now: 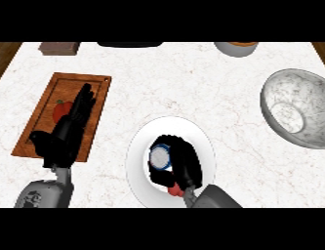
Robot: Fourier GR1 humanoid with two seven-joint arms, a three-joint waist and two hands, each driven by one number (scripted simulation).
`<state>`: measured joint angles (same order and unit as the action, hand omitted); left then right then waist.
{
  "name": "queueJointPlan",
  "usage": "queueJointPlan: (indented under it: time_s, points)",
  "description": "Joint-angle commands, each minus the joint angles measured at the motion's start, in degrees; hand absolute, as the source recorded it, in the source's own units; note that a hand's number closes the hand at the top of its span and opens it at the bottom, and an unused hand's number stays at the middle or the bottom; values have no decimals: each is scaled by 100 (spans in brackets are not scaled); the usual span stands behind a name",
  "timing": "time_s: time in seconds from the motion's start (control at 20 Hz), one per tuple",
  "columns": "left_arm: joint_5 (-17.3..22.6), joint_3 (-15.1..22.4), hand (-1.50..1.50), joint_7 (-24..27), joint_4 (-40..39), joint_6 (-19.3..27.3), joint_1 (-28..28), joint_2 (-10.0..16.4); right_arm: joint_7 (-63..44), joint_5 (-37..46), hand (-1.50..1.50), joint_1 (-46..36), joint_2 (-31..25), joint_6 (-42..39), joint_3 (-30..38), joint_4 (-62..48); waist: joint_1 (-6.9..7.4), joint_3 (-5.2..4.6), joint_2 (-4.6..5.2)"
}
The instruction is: Pick the can from the plate and place it in the bowl
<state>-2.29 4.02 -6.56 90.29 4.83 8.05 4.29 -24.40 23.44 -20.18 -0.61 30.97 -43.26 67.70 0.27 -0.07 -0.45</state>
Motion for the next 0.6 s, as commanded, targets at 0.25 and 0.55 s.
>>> queueJointPlan:
  time_s: [0.25,0.55]
  points:
    - [2,-75,0,167,-203,2,-1,-55,-787,-58,150,-656,-52,1038,1386,-271,-51,5,44]
    - [-76,57,0,42,-31,61,-8,-172,-329,493,150,-1111,-71,1596,1660,47,-30,7,33]
